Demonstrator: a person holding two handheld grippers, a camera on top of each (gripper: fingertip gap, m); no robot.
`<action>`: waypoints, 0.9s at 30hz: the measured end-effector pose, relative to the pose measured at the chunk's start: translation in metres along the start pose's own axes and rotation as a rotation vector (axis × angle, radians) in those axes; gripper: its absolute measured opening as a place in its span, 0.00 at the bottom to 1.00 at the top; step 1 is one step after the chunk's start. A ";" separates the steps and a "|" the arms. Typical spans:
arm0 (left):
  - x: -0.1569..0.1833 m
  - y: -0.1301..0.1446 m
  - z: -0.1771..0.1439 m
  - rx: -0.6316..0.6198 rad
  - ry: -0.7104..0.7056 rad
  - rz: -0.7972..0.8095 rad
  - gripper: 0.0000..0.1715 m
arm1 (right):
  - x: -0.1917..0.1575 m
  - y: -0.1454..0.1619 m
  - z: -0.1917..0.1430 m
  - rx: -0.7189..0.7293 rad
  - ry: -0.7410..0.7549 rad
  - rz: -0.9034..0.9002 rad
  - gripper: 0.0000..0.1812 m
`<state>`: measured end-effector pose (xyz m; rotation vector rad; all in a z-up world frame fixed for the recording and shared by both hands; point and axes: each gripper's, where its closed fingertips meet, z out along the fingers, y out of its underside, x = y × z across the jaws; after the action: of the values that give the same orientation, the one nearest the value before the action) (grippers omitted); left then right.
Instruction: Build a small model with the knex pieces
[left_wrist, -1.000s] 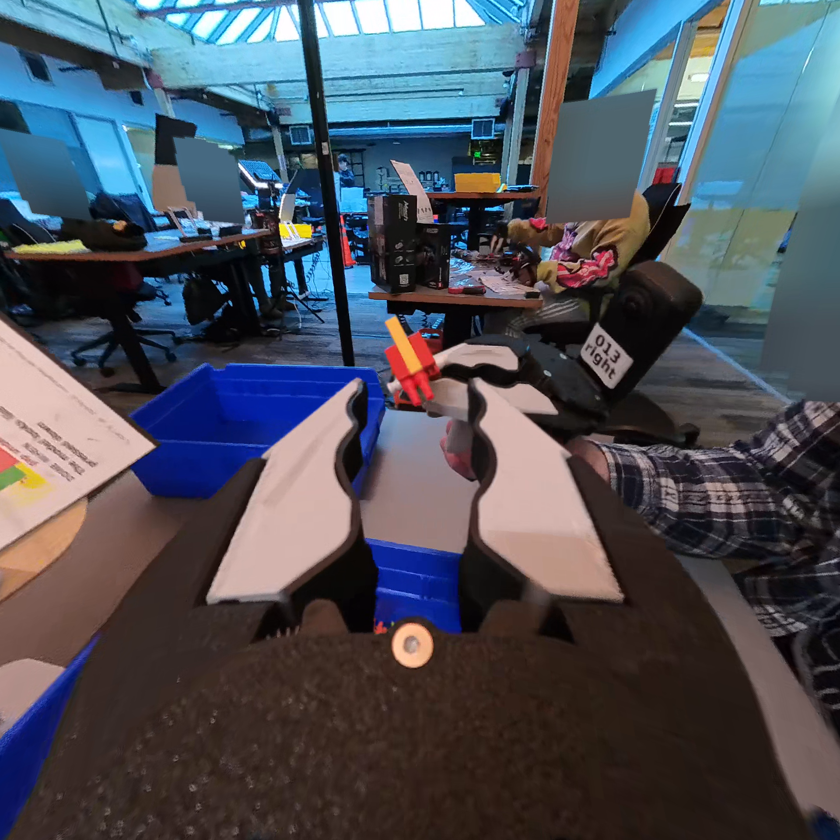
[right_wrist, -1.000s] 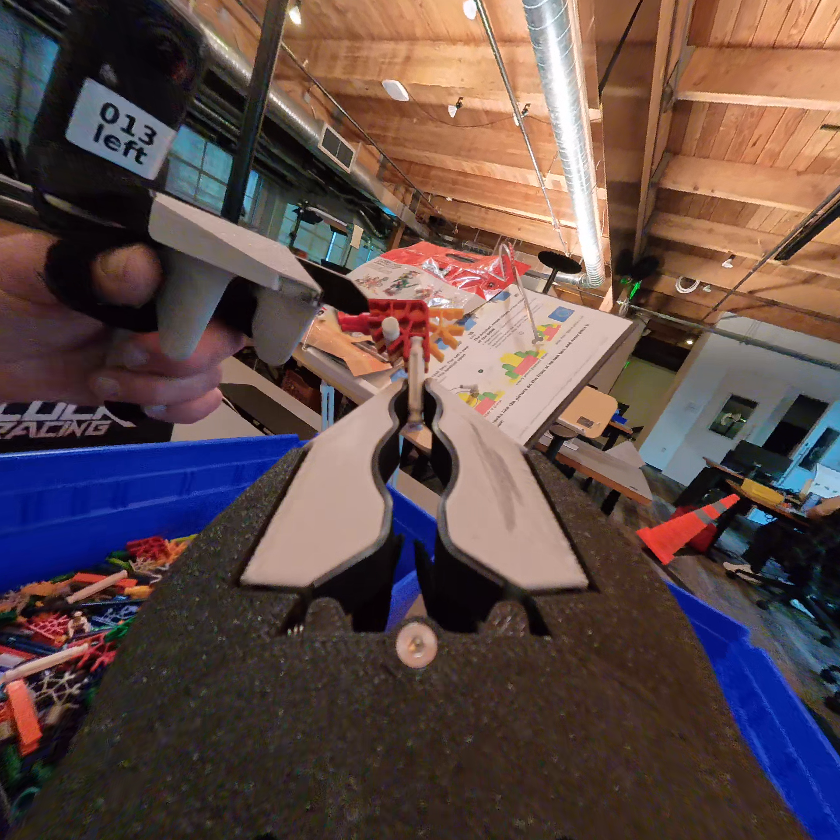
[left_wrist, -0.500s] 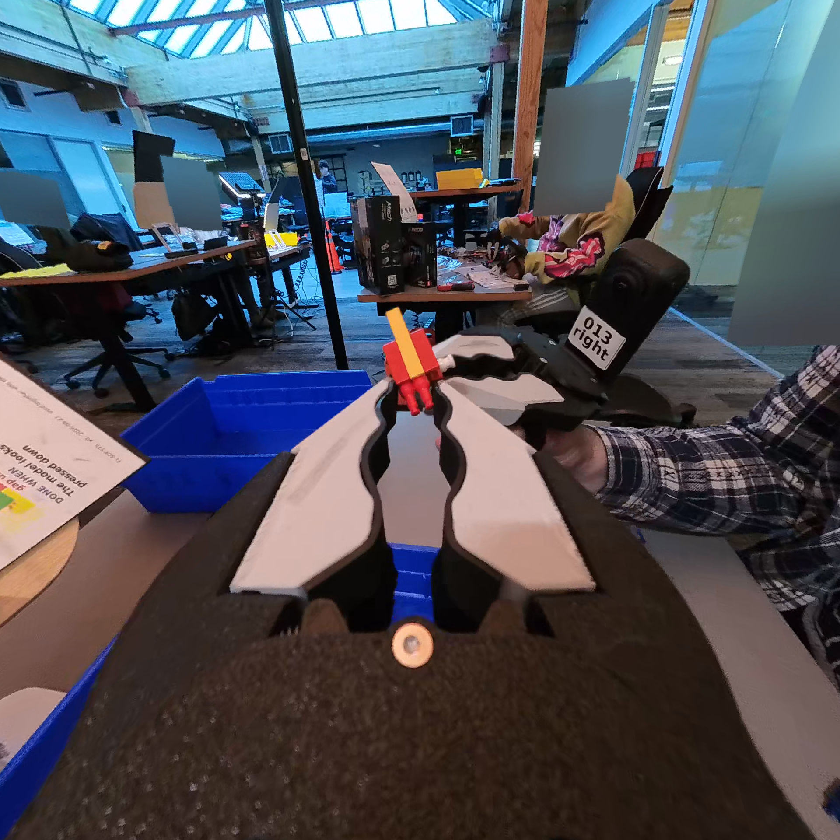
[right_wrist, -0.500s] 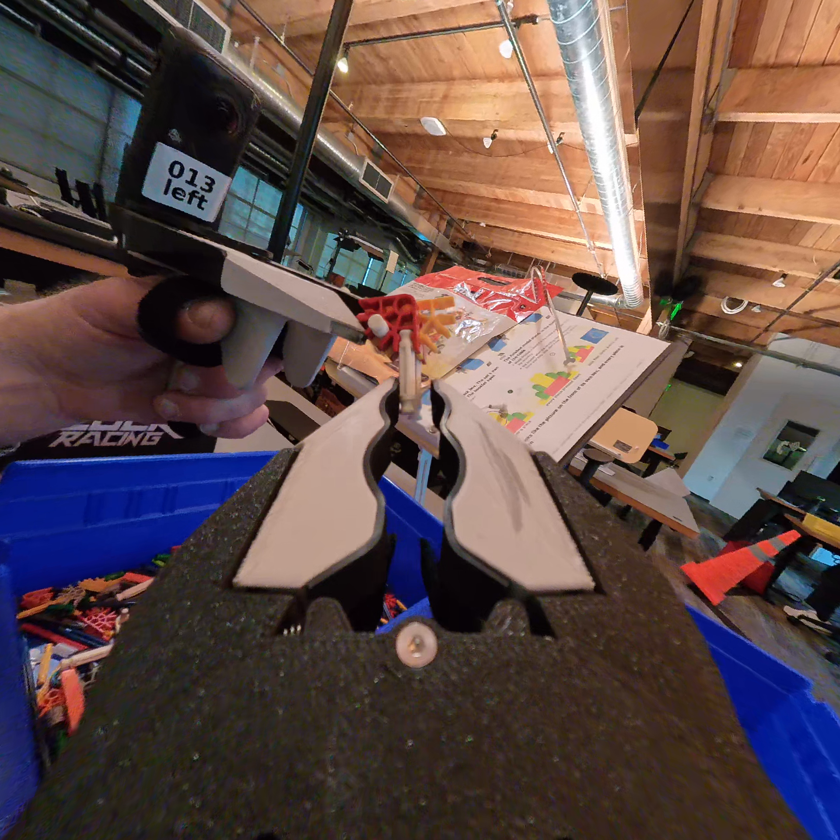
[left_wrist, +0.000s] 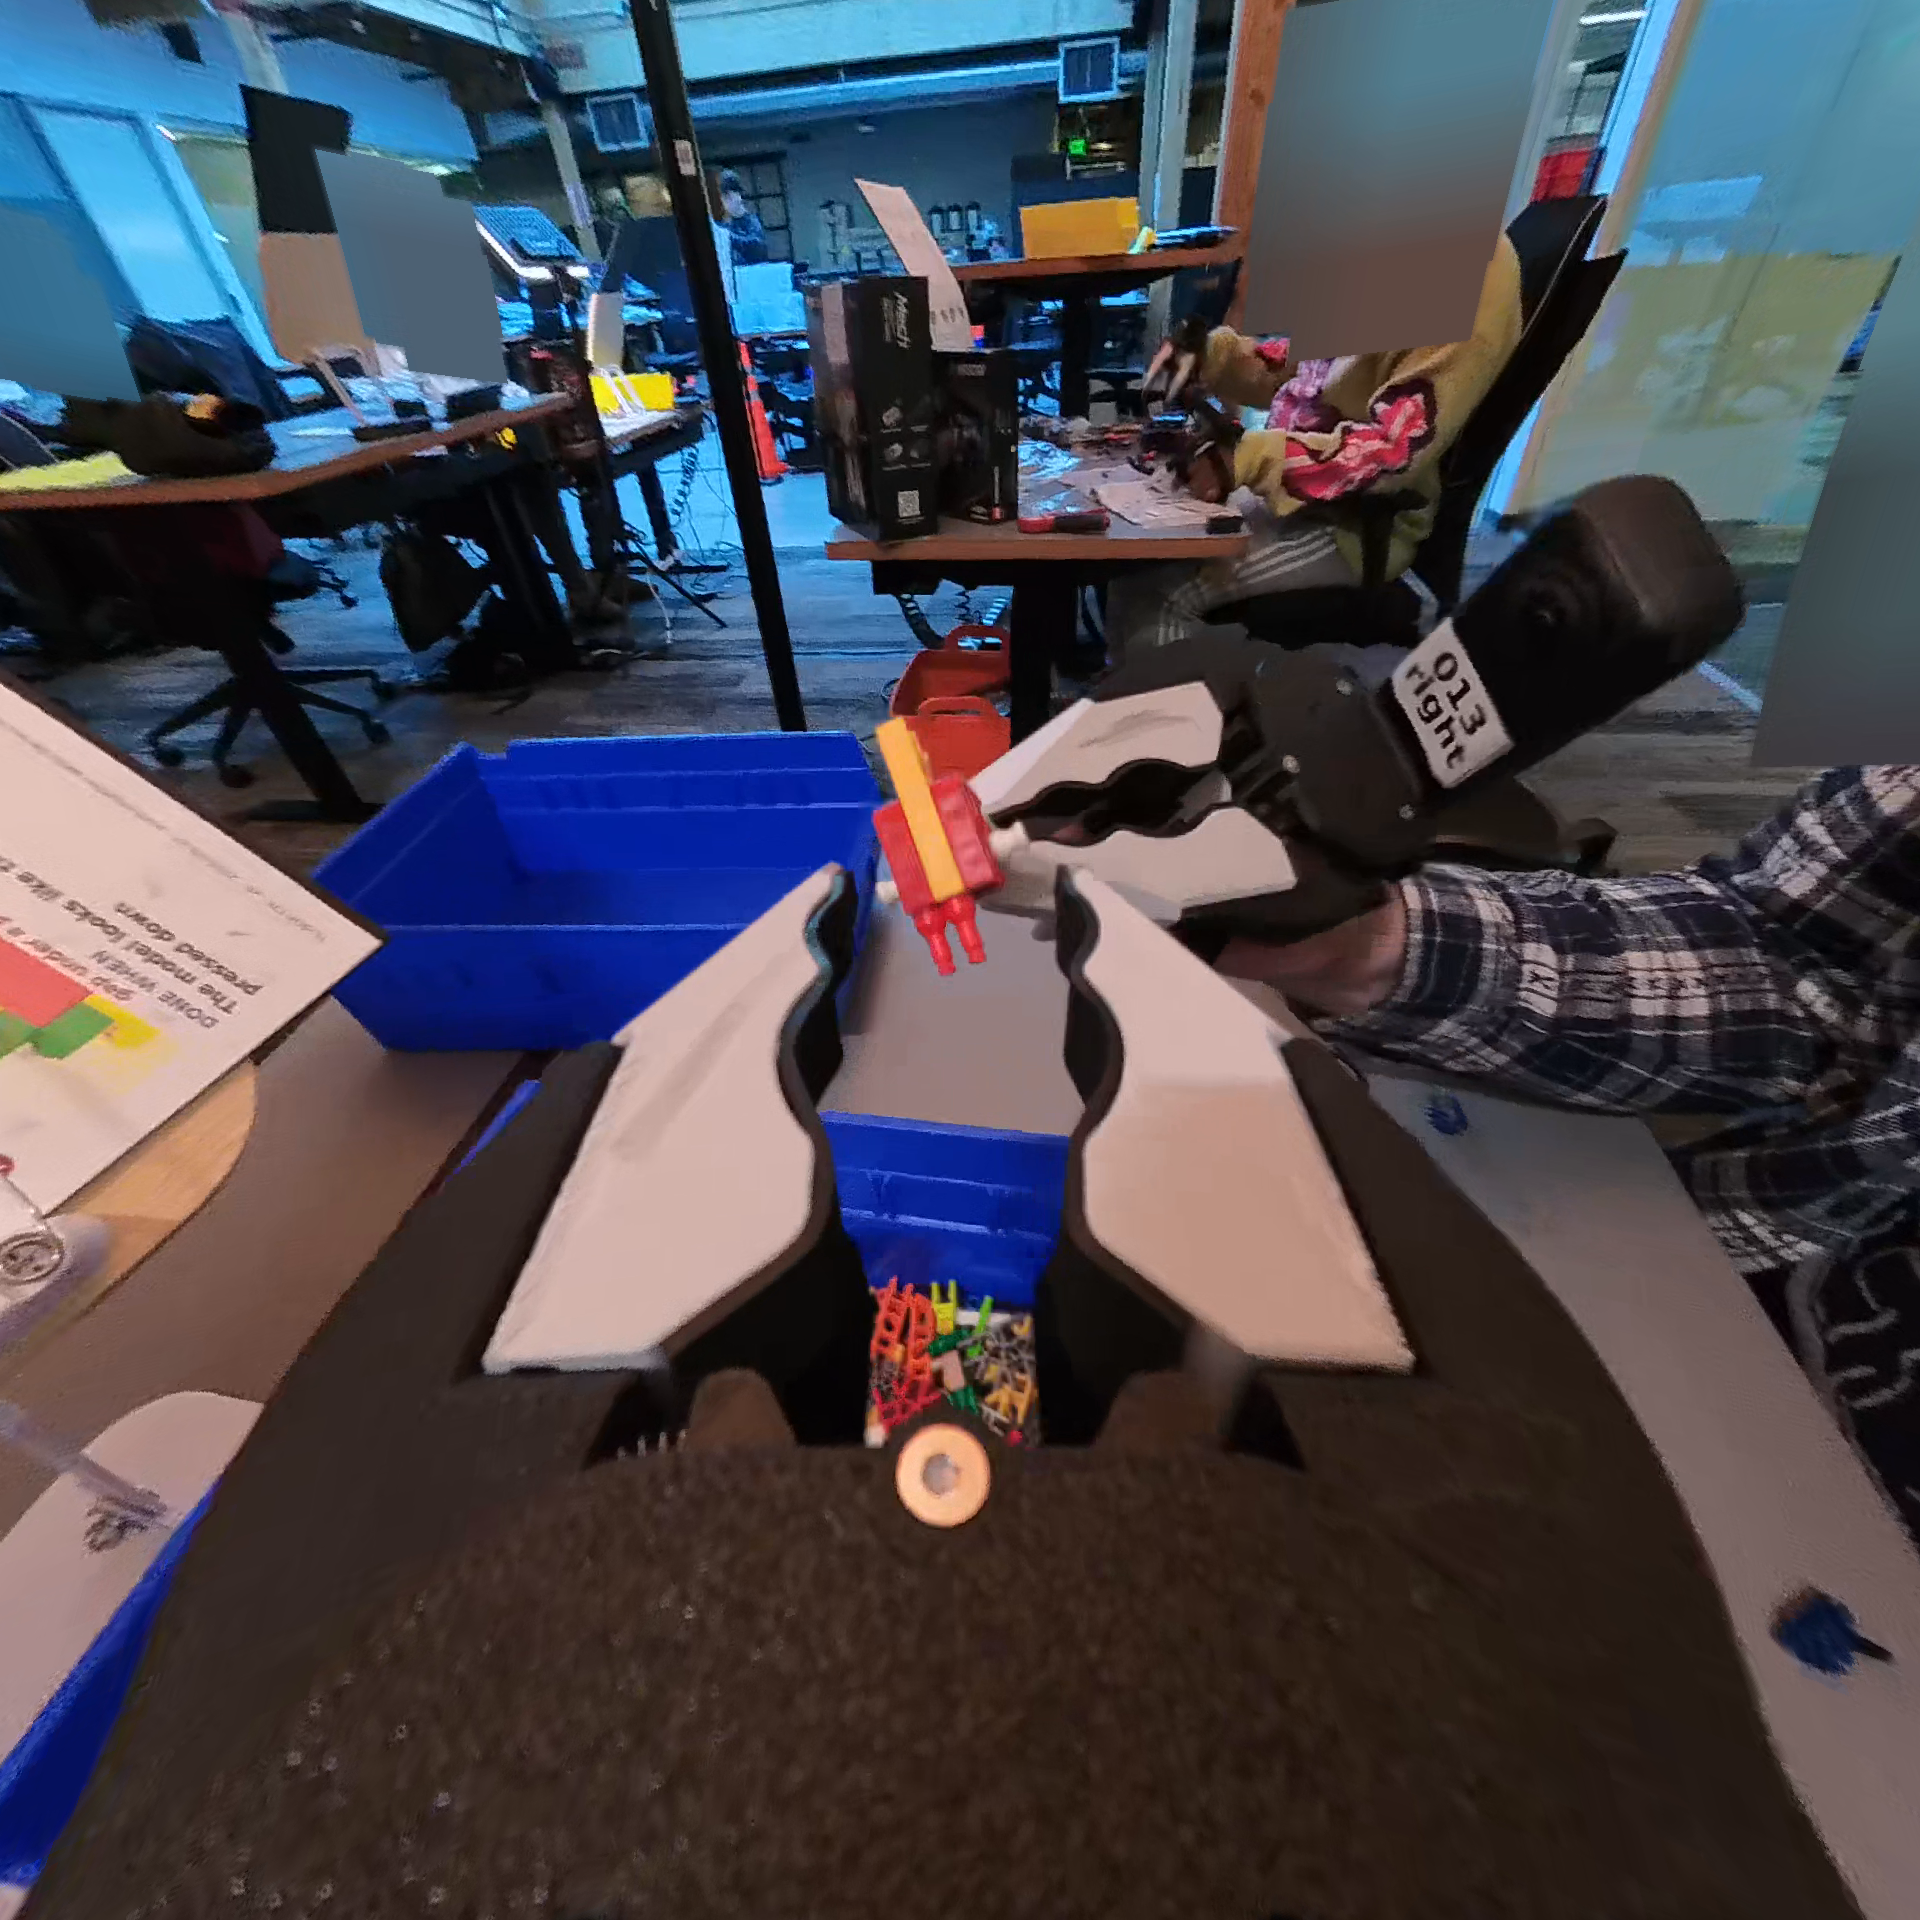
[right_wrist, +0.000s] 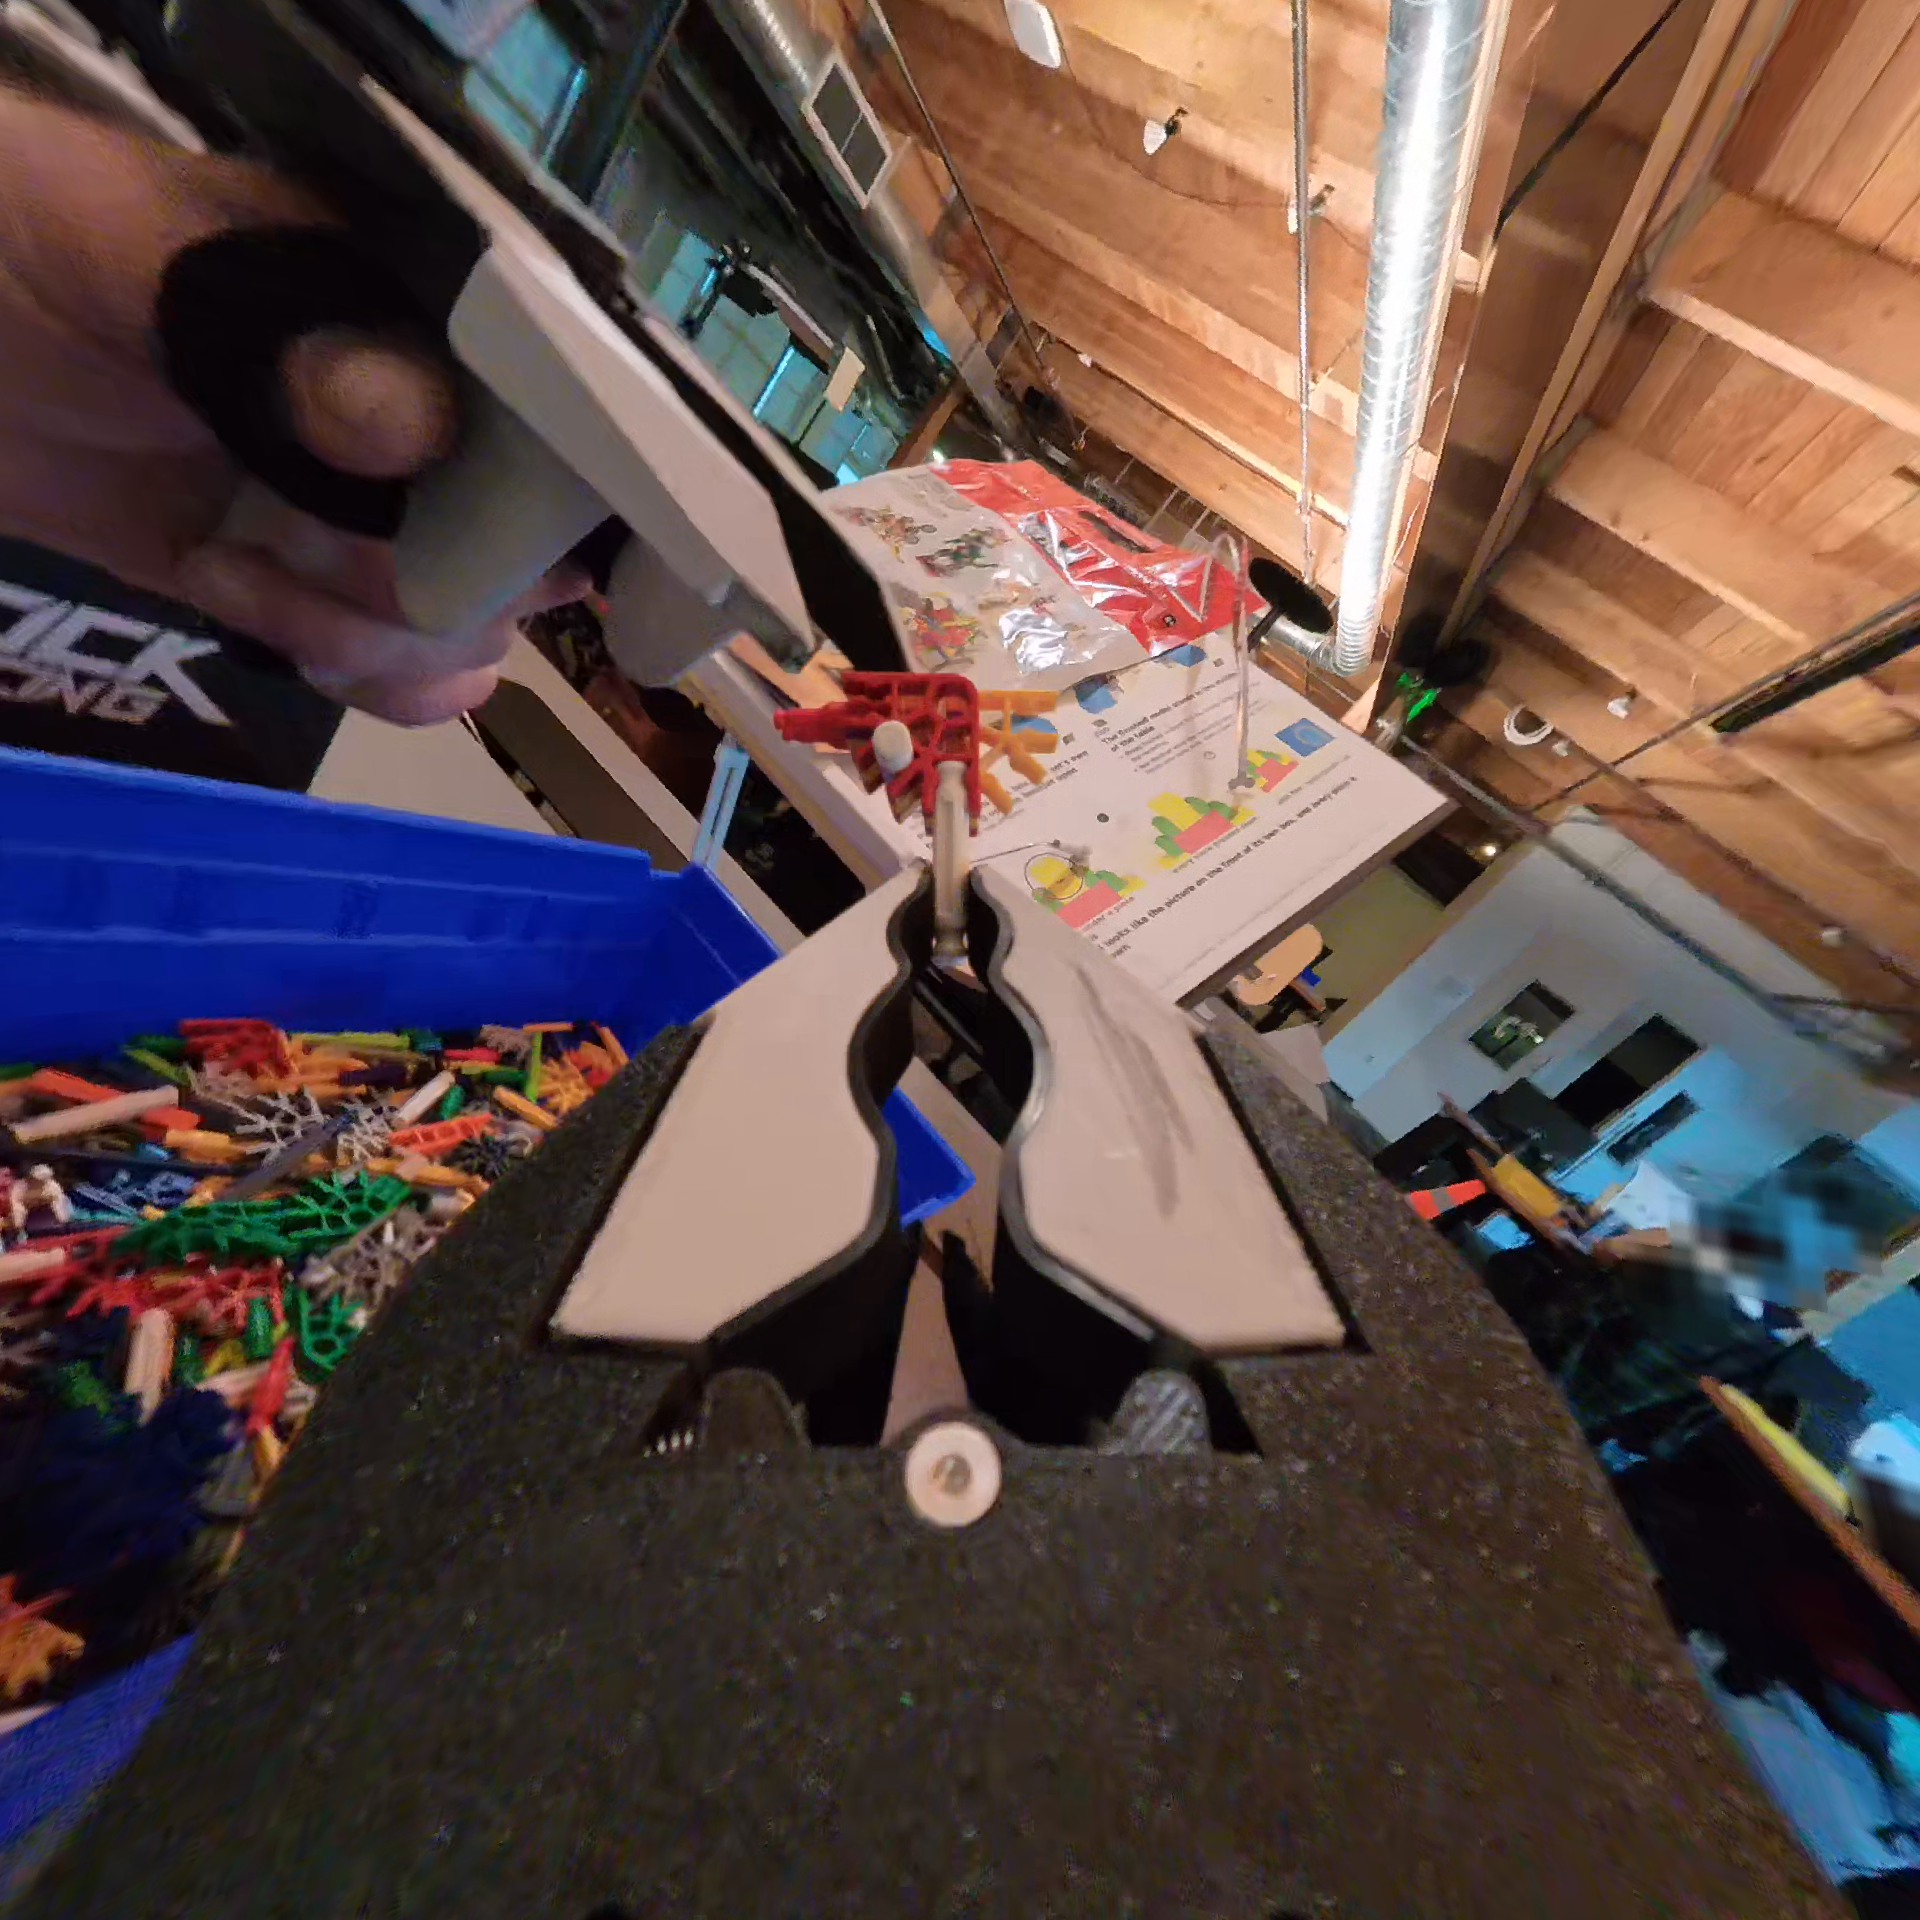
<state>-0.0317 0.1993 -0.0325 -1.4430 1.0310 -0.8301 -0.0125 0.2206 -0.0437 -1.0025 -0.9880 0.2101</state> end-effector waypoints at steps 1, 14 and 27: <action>0.001 0.002 0.000 -0.008 0.010 -0.013 0.24 | -0.003 0.000 0.000 -0.006 0.000 -0.065 0.02; 0.012 0.011 0.011 -0.037 0.066 0.022 0.16 | -0.010 -0.005 0.003 -0.025 0.102 -0.303 0.06; 0.002 0.005 0.005 -0.008 -0.011 0.087 0.15 | -0.007 -0.009 -0.005 0.072 -0.116 0.113 0.05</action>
<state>-0.0267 0.1997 -0.0378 -1.3979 1.0823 -0.7555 -0.0151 0.2080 -0.0415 -0.9892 -1.0222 0.3984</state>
